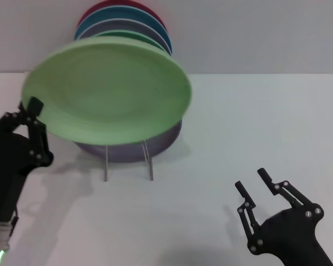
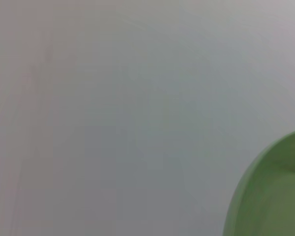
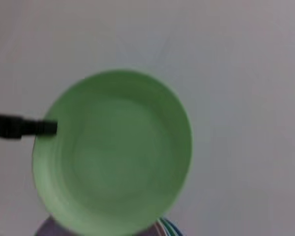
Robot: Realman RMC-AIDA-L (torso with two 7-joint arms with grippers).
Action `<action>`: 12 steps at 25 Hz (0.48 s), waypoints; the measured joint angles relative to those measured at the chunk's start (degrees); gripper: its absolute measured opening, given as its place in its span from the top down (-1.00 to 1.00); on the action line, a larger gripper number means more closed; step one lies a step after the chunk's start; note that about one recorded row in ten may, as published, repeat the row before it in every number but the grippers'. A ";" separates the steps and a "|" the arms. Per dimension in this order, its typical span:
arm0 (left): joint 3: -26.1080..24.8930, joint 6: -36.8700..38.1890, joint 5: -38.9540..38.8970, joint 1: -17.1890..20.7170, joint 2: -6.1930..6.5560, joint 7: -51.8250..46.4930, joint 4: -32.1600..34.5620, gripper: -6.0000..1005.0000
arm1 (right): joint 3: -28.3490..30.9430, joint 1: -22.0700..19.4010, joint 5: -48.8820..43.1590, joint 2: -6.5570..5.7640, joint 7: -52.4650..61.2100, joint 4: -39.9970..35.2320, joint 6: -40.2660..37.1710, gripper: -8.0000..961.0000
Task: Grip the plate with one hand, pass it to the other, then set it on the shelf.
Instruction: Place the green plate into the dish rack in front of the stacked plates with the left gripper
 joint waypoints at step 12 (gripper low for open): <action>-0.93 -0.35 0.10 -5.18 -0.29 0.19 9.34 0.91 | 0.34 0.31 2.31 0.03 0.19 -0.43 1.57 0.33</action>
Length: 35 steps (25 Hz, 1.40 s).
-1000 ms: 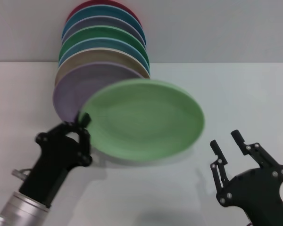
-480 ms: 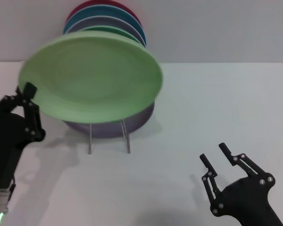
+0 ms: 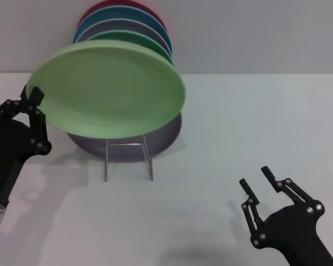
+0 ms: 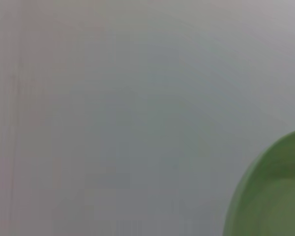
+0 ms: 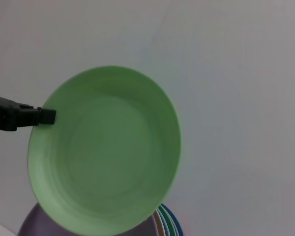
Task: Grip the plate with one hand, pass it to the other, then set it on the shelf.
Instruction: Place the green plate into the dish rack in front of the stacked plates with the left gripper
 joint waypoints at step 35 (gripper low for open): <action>5.53 -12.30 0.14 -3.24 -0.16 6.83 5.10 0.82 | 6.44 2.64 0.07 0.07 0.04 -0.31 6.07 0.32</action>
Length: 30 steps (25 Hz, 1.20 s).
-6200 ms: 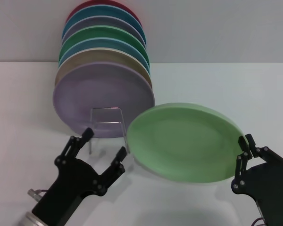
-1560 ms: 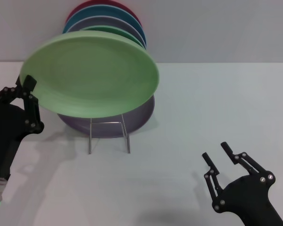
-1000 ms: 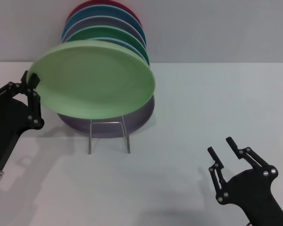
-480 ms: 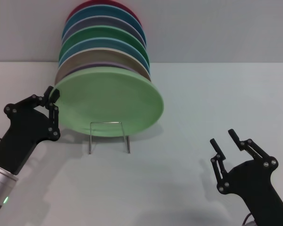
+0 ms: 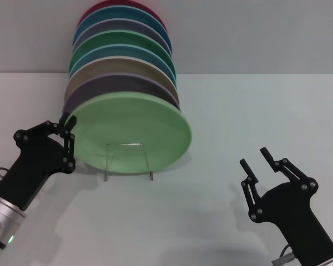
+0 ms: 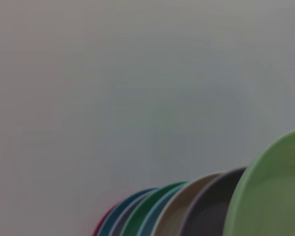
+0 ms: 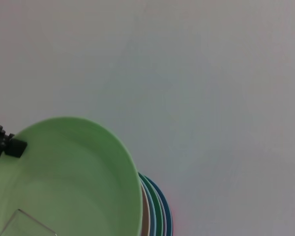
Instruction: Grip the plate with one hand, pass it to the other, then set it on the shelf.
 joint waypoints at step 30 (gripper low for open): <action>-8.63 9.29 -0.53 8.88 0.04 -20.71 -1.58 -0.61 | 15.14 3.13 -0.01 -0.33 32.62 -9.71 -1.54 0.30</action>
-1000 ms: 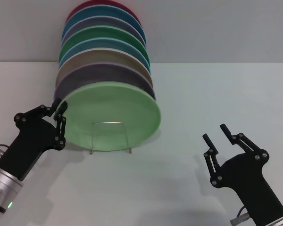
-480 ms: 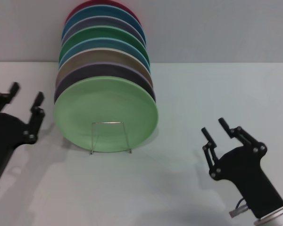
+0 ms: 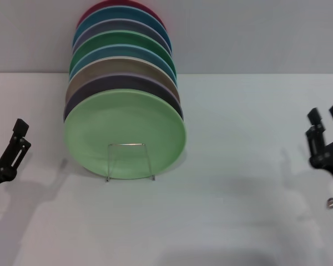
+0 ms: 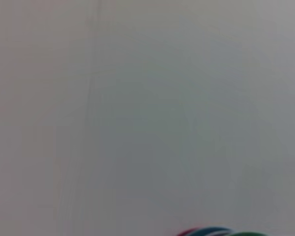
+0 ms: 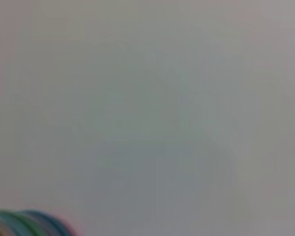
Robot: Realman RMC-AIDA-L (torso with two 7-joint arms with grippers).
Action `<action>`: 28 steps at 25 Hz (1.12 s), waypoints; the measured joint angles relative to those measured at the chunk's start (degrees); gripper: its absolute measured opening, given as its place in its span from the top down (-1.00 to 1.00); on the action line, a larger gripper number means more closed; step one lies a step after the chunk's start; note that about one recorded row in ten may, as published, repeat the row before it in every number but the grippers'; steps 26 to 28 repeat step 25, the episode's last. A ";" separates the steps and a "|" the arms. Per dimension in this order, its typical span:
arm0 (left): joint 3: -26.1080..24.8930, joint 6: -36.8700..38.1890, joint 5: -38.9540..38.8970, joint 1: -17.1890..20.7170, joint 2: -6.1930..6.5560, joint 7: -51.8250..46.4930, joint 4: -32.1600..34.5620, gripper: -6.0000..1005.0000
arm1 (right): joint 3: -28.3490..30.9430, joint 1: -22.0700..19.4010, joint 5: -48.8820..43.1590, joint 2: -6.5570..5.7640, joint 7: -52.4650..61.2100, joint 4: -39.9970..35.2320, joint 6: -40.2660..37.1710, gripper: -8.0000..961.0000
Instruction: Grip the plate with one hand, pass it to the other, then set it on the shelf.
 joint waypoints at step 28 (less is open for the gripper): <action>-8.80 -8.72 -2.08 1.84 -0.48 -0.09 -3.73 -0.66 | 10.30 11.52 -0.01 -0.59 21.69 -21.52 2.39 -0.40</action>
